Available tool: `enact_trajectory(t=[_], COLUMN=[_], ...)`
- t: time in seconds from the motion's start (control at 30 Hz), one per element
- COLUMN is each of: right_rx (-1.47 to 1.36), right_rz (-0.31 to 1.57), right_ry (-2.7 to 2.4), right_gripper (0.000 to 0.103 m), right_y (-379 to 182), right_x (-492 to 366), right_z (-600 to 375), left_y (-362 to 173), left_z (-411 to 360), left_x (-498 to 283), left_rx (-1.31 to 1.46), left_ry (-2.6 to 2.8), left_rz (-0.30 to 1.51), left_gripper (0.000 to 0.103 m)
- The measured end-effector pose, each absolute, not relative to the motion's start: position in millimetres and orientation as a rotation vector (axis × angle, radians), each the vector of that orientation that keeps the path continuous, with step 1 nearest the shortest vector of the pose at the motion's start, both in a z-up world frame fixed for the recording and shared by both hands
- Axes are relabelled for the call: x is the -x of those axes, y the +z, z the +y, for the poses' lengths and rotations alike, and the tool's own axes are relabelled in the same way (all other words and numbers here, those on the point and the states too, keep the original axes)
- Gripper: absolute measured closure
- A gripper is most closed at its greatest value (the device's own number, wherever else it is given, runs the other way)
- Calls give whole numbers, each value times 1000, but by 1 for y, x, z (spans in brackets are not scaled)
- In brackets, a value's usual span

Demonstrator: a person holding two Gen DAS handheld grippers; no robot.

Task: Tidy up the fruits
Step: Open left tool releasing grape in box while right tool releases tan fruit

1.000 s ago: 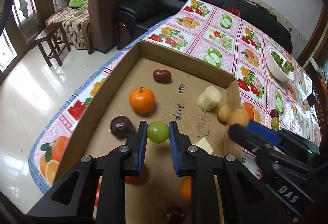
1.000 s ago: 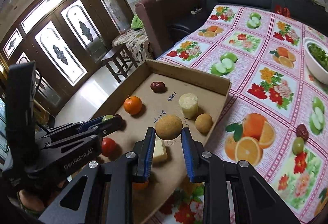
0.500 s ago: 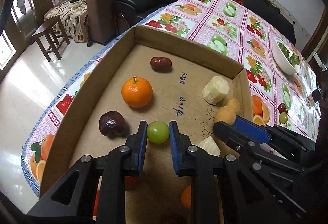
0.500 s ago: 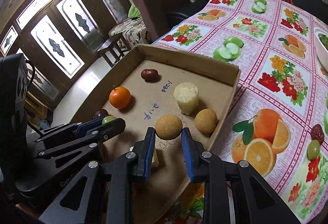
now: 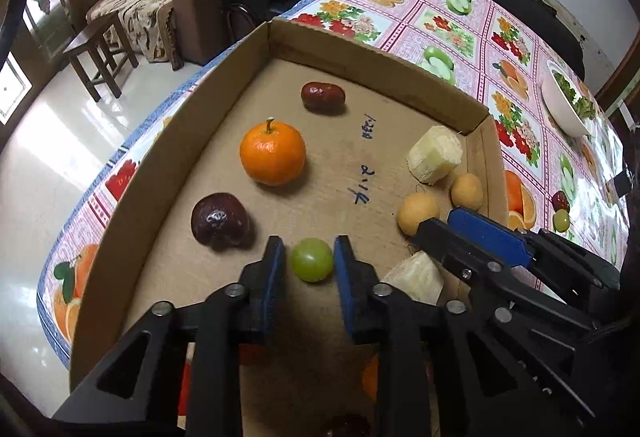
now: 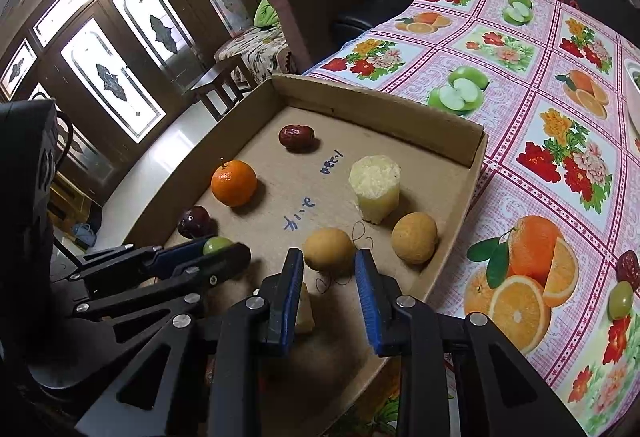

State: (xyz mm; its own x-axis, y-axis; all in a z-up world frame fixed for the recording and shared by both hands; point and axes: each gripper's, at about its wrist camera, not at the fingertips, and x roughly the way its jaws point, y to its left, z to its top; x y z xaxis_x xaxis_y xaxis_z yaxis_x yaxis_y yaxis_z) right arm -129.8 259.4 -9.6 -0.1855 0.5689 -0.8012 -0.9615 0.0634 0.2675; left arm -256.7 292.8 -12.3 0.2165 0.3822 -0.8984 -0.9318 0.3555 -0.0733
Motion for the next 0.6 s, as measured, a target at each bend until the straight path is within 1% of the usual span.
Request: enact_trajectory(t=[0.07,0.13,0.43,0.5,0.6], right_rx=[538,534,496,483,451], right_rz=[985,987,986,978,968], right_ry=[1497,1498,1516,1519,1520], right_gripper=[75,73,72,70,69], right_y=[-10,-8,3,7,16], right_x=[129,128,124,122,115], right_z=[259,257,241,234,219], left_y=[-11,-8,6,12,20], left_z=[291,288,269,264,256], left_x=[258,261,265,266,265], left_rx=[724,722,679,666,643], left_ry=[1035,1035,1049,1054,1061], left_rz=[930,921,882,862,841], left_gripper=[71,69,69,69,69])
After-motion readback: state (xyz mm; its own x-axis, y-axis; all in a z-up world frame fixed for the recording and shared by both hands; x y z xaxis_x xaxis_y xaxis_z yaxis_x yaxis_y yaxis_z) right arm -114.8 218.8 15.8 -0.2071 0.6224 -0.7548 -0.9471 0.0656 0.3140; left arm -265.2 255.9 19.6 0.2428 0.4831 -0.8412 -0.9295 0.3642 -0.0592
